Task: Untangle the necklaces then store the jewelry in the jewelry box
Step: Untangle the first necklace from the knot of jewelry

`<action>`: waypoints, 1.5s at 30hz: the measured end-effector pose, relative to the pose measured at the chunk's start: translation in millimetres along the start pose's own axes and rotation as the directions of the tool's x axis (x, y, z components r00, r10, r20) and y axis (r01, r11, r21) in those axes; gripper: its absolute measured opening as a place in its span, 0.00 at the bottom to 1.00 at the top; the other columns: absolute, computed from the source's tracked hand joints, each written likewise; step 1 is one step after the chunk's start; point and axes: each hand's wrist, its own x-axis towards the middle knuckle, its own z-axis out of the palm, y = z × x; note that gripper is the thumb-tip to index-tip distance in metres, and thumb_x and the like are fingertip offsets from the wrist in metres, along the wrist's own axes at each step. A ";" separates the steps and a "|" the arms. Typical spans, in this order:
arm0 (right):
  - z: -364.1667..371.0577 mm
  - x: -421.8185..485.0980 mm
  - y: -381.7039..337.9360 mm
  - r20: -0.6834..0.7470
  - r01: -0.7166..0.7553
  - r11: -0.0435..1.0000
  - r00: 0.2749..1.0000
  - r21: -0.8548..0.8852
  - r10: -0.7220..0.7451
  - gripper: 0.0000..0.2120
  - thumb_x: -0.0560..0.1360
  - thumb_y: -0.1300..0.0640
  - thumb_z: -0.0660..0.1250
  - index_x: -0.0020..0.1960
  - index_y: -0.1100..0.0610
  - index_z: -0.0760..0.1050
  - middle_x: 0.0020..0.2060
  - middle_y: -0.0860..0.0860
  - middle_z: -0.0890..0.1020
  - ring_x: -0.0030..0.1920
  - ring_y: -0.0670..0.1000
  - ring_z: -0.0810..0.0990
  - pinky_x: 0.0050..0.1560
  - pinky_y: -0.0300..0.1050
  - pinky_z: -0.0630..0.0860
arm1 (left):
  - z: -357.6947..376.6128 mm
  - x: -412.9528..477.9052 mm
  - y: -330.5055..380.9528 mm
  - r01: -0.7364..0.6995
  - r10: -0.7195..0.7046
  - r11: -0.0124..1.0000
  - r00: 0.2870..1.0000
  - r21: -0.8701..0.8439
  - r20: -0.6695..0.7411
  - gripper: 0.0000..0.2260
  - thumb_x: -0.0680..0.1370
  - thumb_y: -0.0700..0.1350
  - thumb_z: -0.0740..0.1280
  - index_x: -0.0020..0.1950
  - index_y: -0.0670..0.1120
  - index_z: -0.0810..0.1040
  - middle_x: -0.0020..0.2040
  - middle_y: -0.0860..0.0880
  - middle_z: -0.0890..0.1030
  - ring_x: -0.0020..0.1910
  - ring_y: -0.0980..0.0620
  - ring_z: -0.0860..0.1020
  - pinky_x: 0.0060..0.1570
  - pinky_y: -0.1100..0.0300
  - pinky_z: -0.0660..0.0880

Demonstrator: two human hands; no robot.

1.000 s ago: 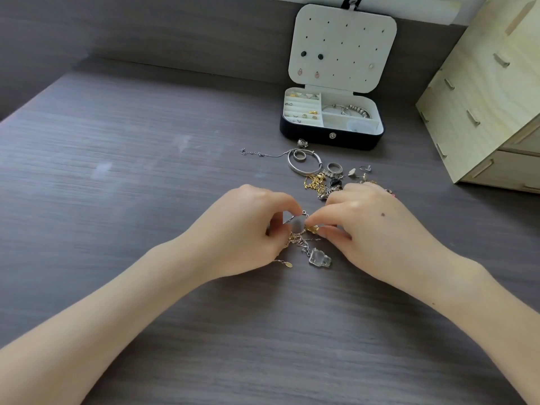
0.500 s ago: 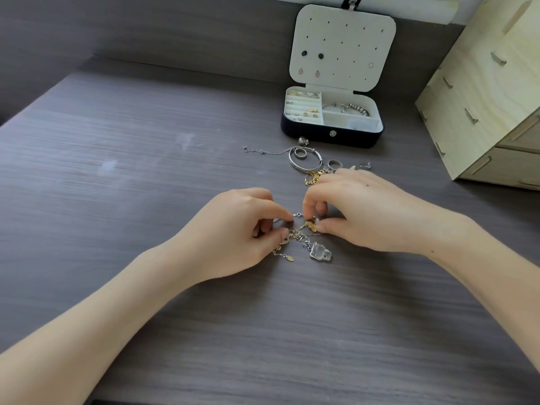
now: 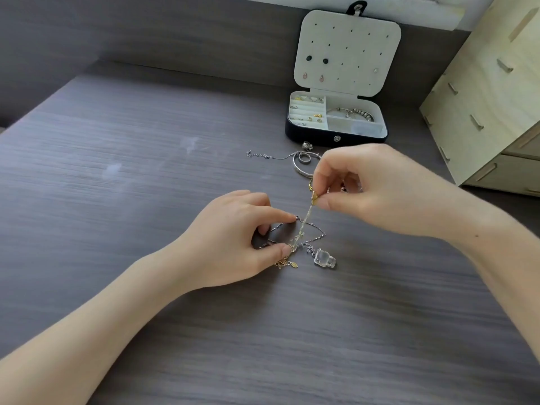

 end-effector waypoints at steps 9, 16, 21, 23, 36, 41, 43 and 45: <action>-5.6 -22.6 2.2 0.092 -0.107 0.844 0.993 0.526 0.069 0.05 0.67 0.68 0.72 0.40 0.62 0.77 0.38 0.57 0.83 0.38 0.49 0.81 0.43 0.38 0.78 | -1.8 -1.9 -1.4 0.016 -0.017 1.000 0.999 0.019 0.035 0.22 0.69 0.62 0.58 0.59 0.57 0.79 0.36 0.59 0.70 0.37 0.58 0.67 0.43 0.74 0.63; 3.2 -50.8 14.6 0.204 -0.152 0.820 0.978 0.552 0.044 0.06 0.66 0.64 0.75 0.38 0.56 0.79 0.36 0.52 0.82 0.37 0.46 0.80 0.41 0.36 0.76 | -6.0 -1.6 -5.1 0.016 -0.016 1.000 0.996 0.004 0.084 0.25 0.67 0.60 0.58 0.61 0.56 0.78 0.40 0.59 0.72 0.41 0.58 0.68 0.47 0.74 0.62; 9.9 -63.8 14.7 0.268 -0.126 0.924 0.963 0.360 0.027 0.04 0.67 0.57 0.72 0.40 0.51 0.78 0.36 0.47 0.82 0.34 0.42 0.75 0.39 0.45 0.74 | -10.4 -2.9 -8.7 0.019 -0.020 1.000 0.991 0.009 0.134 0.29 0.63 0.60 0.58 0.64 0.57 0.76 0.48 0.56 0.72 0.48 0.55 0.68 0.50 0.65 0.63; 14.0 -66.5 14.6 0.280 -0.099 0.958 0.960 0.271 0.020 0.05 0.69 0.58 0.74 0.39 0.49 0.79 0.34 0.44 0.81 0.33 0.43 0.74 0.35 0.39 0.71 | -11.2 -3.3 -9.2 0.023 -0.023 1.000 0.989 0.007 0.143 0.30 0.63 0.60 0.59 0.65 0.57 0.75 0.49 0.56 0.71 0.49 0.55 0.67 0.52 0.62 0.63; 23.8 -57.5 13.9 0.205 0.038 0.999 0.978 0.012 -0.039 0.04 0.71 0.48 0.68 0.40 0.47 0.79 0.33 0.42 0.79 0.37 0.45 0.76 0.38 0.43 0.73 | -12.7 -0.9 -11.4 0.103 -0.109 0.988 0.993 0.117 0.043 0.34 0.65 0.63 0.52 0.66 0.50 0.75 0.51 0.54 0.70 0.53 0.48 0.68 0.57 0.52 0.64; 29.5 -40.5 11.5 0.088 0.006 0.990 0.996 -0.142 0.007 0.08 0.69 0.42 0.67 0.46 0.43 0.75 0.35 0.40 0.75 0.40 0.41 0.73 0.41 0.38 0.69 | -13.3 -1.1 -14.3 0.135 -0.132 0.965 0.991 0.224 -0.028 0.29 0.69 0.61 0.50 0.60 0.48 0.79 0.50 0.49 0.75 0.50 0.44 0.71 0.49 0.54 0.62; 32.0 -37.2 10.5 0.117 0.007 0.980 0.993 -0.197 0.017 0.08 0.70 0.43 0.67 0.47 0.44 0.74 0.37 0.41 0.74 0.40 0.40 0.71 0.43 0.38 0.69 | -14.0 -1.1 -15.7 0.146 -0.135 0.954 0.989 0.263 -0.061 0.27 0.71 0.60 0.51 0.56 0.46 0.80 0.48 0.48 0.76 0.48 0.43 0.72 0.46 0.54 0.62; 32.8 -35.3 10.1 0.120 -0.001 0.979 0.992 -0.206 0.027 0.06 0.72 0.46 0.67 0.45 0.45 0.73 0.38 0.41 0.73 0.39 0.39 0.70 0.43 0.38 0.68 | -14.0 -0.9 -18.0 0.158 -0.131 0.935 0.986 0.318 -0.105 0.25 0.72 0.59 0.52 0.53 0.45 0.81 0.45 0.46 0.77 0.45 0.42 0.73 0.44 0.54 0.63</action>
